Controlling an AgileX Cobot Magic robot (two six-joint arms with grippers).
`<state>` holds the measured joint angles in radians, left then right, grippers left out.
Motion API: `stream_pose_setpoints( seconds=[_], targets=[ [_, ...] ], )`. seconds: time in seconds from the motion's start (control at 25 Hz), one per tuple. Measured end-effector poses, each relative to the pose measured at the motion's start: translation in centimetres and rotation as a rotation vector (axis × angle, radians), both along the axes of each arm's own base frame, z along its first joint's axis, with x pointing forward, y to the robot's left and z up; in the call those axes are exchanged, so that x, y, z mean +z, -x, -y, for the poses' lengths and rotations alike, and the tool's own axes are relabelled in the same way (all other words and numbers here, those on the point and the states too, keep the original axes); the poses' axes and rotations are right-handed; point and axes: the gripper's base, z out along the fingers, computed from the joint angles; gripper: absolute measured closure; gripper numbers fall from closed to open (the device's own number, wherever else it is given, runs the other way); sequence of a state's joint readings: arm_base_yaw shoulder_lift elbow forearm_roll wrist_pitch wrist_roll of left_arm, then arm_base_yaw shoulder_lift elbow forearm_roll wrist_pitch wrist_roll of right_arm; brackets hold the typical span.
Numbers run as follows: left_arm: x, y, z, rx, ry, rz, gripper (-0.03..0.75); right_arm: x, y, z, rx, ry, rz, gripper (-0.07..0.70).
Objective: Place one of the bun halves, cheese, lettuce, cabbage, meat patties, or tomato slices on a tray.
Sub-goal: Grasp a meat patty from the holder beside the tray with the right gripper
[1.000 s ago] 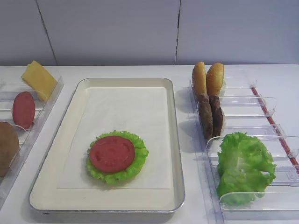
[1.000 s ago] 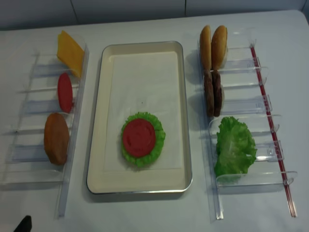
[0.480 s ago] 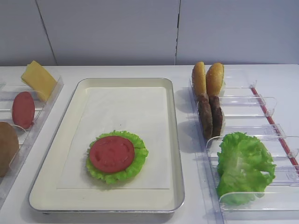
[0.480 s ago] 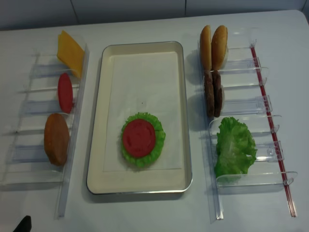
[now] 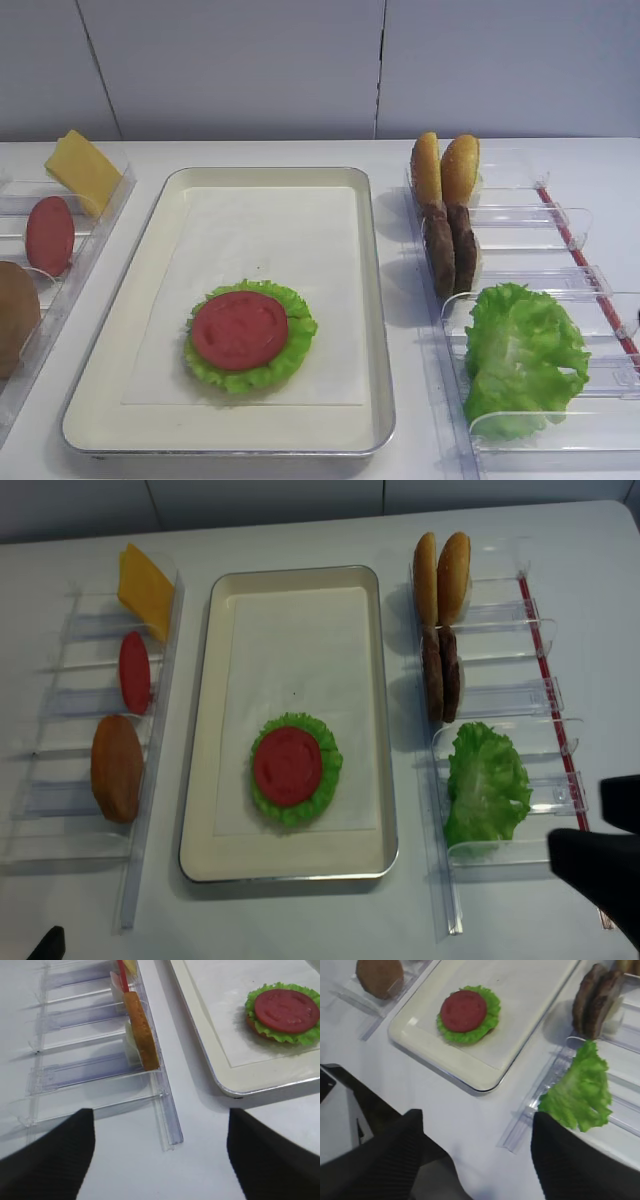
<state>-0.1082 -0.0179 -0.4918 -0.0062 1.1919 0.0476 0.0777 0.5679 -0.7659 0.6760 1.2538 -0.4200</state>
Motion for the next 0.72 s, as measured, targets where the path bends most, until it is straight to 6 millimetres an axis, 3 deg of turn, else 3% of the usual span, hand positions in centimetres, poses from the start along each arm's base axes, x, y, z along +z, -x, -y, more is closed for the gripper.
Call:
stream_pose_setpoints(
  seconds=[0.36, 0.72],
  targets=[
    [0.0, 0.0, 0.0, 0.0, 0.0, 0.0, 0.202, -1.1, -4.5, -1.0, 0.041, -0.069, -0.148, 0.134],
    [0.0, 0.0, 0.0, 0.0, 0.0, 0.0, 0.203, -1.7, -7.9, -1.3, 0.032, -0.085, -0.173, 0.134]
  ],
)
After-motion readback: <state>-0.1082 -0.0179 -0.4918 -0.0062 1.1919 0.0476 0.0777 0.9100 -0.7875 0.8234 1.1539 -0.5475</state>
